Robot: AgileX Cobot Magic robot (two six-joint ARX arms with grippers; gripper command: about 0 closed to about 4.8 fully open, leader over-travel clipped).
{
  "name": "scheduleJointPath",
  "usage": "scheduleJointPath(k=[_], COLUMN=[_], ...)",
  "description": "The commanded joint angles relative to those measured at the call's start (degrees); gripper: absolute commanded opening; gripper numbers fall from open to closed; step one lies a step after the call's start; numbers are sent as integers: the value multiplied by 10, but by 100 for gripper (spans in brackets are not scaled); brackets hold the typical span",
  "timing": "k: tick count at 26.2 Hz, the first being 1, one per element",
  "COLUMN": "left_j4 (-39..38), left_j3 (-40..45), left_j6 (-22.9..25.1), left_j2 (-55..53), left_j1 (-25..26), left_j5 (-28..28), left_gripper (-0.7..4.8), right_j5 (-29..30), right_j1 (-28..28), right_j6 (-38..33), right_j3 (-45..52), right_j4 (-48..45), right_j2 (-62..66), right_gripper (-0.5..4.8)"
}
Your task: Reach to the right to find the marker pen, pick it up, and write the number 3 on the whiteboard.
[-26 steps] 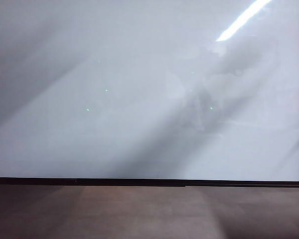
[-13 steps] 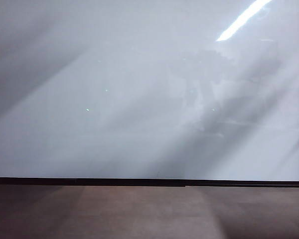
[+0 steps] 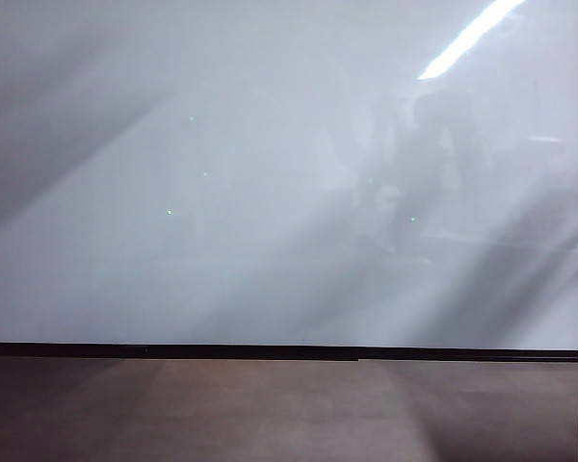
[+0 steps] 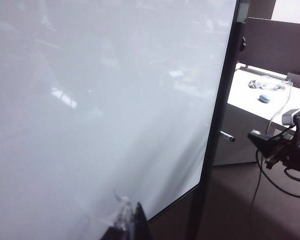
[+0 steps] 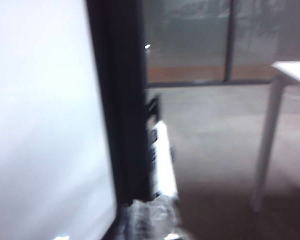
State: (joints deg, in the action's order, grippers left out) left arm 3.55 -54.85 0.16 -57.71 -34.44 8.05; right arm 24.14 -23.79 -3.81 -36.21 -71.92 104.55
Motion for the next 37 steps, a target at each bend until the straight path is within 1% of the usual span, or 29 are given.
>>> scheduleJointPath(k=[1, 5, 9, 10, 13, 21, 37], left_j4=[-9, -26, -27, -27, -27, -43, -44], left_j3=[-2, -2, -2, -2, -2, -1, -1], left_j6=[-2, -2, -1, -2, -1, 5, 5], left_j2=[1, 1, 1, 1, 1, 1, 1], left_j1=[-1, -1, -1, -1, -1, -1, -1], left_j5=[-1, 1, 6, 12, 12, 12, 12], left_gripper=[-5, -5, -5, -5, -5, -5, -5], right_j5=[-2, -9, -10, 0, 7, 15, 13], right_j1=[14, 15, 14, 14, 14, 14, 13], right_j6=[-7, -7, -7, -7, -7, -7, -2], right_j3=[-4, -8, -47, -66, -110, -155, -183], right_j4=[-20, -17, 4, 10, 16, 15, 31], right_j2=[6, 7, 24, 39, 81, 124, 155], right_gripper=[185, 186, 255, 274, 275, 274, 274])
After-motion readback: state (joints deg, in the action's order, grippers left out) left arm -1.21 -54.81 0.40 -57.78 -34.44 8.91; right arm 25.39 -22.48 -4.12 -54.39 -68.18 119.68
